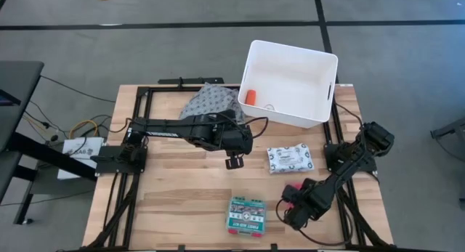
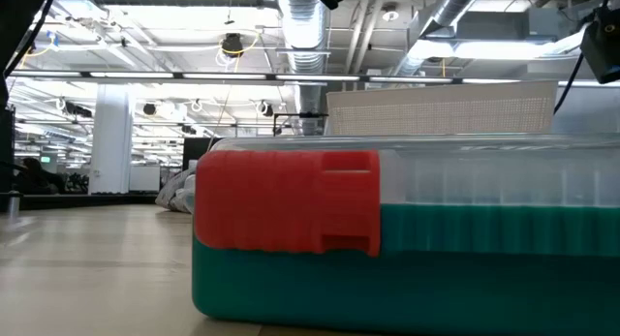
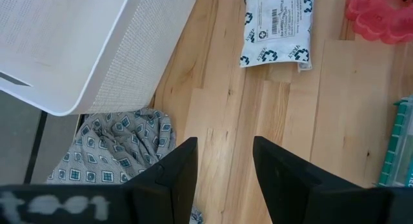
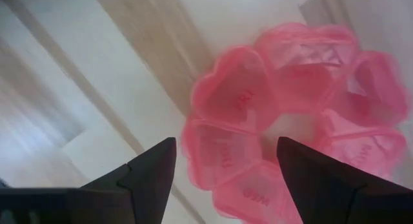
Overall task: Pick & place medical supplies in basket/bin
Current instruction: Put the pink organizer in the white bin
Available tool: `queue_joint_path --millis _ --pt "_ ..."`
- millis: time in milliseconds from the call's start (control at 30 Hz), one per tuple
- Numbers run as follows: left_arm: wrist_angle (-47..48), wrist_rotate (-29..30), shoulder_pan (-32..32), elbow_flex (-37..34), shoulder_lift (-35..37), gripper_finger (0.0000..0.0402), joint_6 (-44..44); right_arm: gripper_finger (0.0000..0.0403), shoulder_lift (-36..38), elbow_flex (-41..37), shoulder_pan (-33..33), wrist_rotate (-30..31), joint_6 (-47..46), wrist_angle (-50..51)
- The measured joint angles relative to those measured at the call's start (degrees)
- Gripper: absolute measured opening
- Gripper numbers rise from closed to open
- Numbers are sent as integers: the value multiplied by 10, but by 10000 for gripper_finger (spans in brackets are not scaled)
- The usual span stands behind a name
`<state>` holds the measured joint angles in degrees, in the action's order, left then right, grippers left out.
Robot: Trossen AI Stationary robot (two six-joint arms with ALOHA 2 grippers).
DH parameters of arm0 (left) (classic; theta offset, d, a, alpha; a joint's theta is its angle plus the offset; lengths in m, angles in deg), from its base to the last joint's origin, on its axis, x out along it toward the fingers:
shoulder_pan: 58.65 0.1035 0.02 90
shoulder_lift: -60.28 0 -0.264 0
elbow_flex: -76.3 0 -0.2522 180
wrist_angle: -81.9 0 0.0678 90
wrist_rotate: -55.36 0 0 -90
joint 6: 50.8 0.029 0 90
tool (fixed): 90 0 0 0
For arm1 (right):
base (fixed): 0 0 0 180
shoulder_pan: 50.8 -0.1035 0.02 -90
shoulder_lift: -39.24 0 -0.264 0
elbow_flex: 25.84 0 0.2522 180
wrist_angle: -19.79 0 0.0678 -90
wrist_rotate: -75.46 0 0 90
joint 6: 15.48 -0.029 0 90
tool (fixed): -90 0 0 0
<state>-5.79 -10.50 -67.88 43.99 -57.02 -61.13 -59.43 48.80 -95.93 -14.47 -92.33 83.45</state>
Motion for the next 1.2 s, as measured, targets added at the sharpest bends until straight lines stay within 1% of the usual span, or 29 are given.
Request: queue_joint_path --millis 400,567,667,867,1200 --pt "0 0 0 0 0 142 0 265 0 -6 3 8 -12 3" --pt "0 0 0 0 0 142 0 265 4 -28 3 2 -12 -42" --pt "0 0 0 0 0 142 0 265 3 -28 3 1 -12 -45" --pt "0 0 0 0 0 142 0 265 -1 -1 3 -2 3 20" --pt "0 0 0 0 0 142 0 265 -1 5 4 -1 3 9"
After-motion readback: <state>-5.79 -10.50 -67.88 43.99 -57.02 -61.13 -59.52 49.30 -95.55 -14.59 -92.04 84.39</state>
